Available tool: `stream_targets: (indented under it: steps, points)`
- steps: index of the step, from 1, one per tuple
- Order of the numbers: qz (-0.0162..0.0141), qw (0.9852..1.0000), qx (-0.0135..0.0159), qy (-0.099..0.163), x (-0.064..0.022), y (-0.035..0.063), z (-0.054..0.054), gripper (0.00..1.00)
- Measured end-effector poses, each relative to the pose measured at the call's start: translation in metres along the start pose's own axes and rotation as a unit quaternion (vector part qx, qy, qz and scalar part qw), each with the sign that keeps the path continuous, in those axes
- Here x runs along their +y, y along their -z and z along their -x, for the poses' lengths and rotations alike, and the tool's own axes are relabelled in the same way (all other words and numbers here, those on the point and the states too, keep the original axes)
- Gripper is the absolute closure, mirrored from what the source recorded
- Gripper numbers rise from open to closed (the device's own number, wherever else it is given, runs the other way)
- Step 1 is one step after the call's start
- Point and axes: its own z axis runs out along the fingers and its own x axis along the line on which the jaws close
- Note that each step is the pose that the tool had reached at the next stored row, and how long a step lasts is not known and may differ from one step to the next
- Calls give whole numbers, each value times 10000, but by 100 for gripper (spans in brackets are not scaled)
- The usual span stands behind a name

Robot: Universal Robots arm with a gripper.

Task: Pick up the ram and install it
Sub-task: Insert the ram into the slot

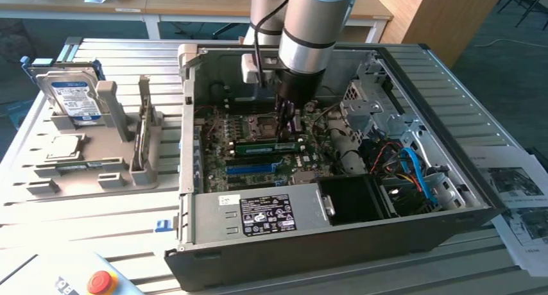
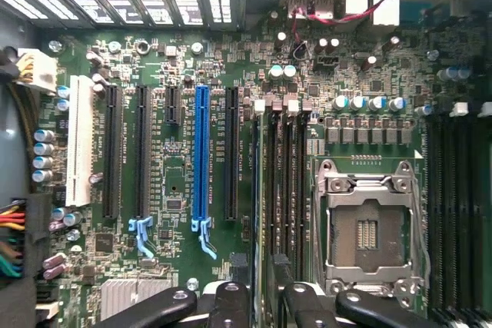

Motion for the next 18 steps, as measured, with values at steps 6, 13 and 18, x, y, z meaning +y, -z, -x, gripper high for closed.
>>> stream_targets:
  steps: [6, 13, 18]
  points:
    - [0, 10000, -1, 0, 7, 167, 3, 75]
    - [0, 10000, 0, 0, 19, 428, 7, 75]
    - [0, 10000, -1, 1, 24, 553, 9, 75]
